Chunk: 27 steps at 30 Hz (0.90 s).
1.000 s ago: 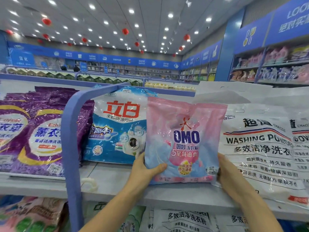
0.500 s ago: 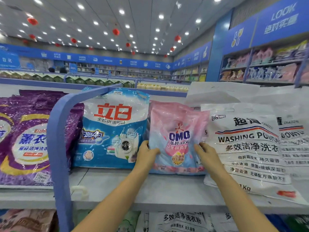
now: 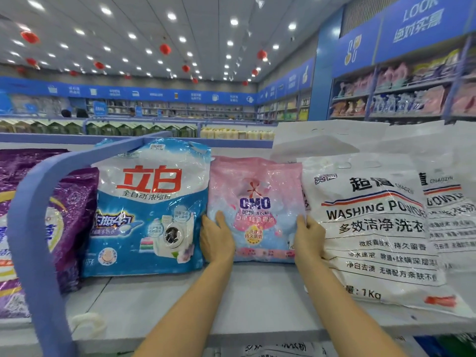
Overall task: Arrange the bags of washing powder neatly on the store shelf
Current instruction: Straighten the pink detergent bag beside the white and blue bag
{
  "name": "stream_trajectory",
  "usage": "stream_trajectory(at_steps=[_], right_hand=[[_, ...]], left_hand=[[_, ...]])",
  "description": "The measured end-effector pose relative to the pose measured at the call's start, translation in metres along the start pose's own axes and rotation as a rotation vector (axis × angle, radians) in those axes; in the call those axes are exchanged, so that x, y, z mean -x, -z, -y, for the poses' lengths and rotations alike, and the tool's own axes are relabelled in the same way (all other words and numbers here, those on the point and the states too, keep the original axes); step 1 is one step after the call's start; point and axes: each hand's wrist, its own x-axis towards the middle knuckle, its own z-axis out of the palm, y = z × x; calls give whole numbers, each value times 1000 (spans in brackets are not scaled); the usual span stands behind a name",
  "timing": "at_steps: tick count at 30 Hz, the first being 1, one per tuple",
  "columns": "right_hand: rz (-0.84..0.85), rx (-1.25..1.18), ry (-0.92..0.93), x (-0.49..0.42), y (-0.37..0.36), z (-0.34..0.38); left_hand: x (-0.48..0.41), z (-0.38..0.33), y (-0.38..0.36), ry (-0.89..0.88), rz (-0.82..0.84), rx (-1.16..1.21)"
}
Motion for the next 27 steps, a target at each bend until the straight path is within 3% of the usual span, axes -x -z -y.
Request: stream_trajectory(at_steps=[4, 8, 11, 15, 18, 21, 25, 27], right_hand=[[55, -84, -25, -6, 7, 3], [229, 154, 50, -5, 5, 11], [215, 370, 235, 0, -3, 14], [220, 332, 290, -1, -12, 12], [128, 281, 325, -6, -17, 4], [67, 260, 374, -8, -20, -3], [49, 289, 541, -10, -19, -8], [33, 390, 619, -10, -20, -10]], left_hand=[[-2, 0, -3, 43, -68, 18], [-6, -1, -6, 68, -139, 61], [-9, 2, -12, 69, -163, 54], [-8, 3, -12, 46, -111, 19], [-1, 2, -6, -111, -21, -107], [7, 6, -2, -333, 82, -380], [9, 14, 2, -762, 153, -671], [7, 20, 7, -807, 236, -824]])
